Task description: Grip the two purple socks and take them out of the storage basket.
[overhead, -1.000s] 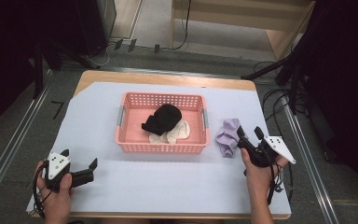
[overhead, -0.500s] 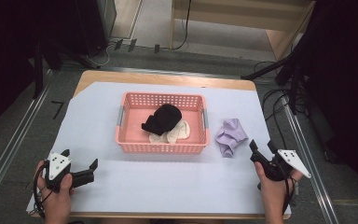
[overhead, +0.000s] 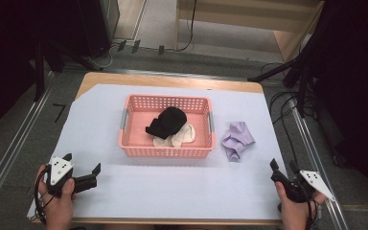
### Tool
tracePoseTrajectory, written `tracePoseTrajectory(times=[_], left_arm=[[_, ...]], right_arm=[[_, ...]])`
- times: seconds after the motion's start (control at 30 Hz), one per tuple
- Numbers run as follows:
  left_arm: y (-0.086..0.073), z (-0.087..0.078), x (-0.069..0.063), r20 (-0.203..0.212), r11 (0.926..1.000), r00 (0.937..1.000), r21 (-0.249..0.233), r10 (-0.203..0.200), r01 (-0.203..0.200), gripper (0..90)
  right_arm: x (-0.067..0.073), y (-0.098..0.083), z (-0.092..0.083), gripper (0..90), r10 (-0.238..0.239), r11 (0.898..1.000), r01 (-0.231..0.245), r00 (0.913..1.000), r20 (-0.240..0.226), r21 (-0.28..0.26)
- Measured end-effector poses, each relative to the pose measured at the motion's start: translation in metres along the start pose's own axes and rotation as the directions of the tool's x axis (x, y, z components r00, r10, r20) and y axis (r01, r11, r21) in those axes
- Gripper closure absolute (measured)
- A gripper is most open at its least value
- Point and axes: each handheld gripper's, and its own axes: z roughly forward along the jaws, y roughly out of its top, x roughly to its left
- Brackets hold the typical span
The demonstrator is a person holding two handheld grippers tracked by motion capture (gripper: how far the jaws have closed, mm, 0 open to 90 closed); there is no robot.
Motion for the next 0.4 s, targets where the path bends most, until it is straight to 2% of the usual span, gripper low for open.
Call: tracePoseTrajectory(times=[0.07, 0.23, 0.4], left_arm=[[-0.0001, 0.0, 0.0, 0.0, 1.0, 1.0, -0.003, -0.001, 0.001, 0.2], [-0.0003, -0.0001, -0.0004, 0.0, 1.0, 1.0, -0.008, -0.001, 0.001, 0.1], [-0.0001, 0.0001, -0.0003, 0.001, 1.0, 1.0, -0.001, -0.001, 0.001, 0.1]], right_arm=[[-0.0023, -0.0009, -0.0028, 26.8, -0.016, 1.0, 0.016, 0.9999, 0.003, 0.003], [-0.0058, -0.0016, -0.009, 26.3, -0.022, 1.0, 0.022, 0.9997, -0.004, -0.001], [-0.0068, -0.0027, -0.0096, 26.5, -0.01, 1.0, 0.01, 1.0, 0.001, 0.004]])
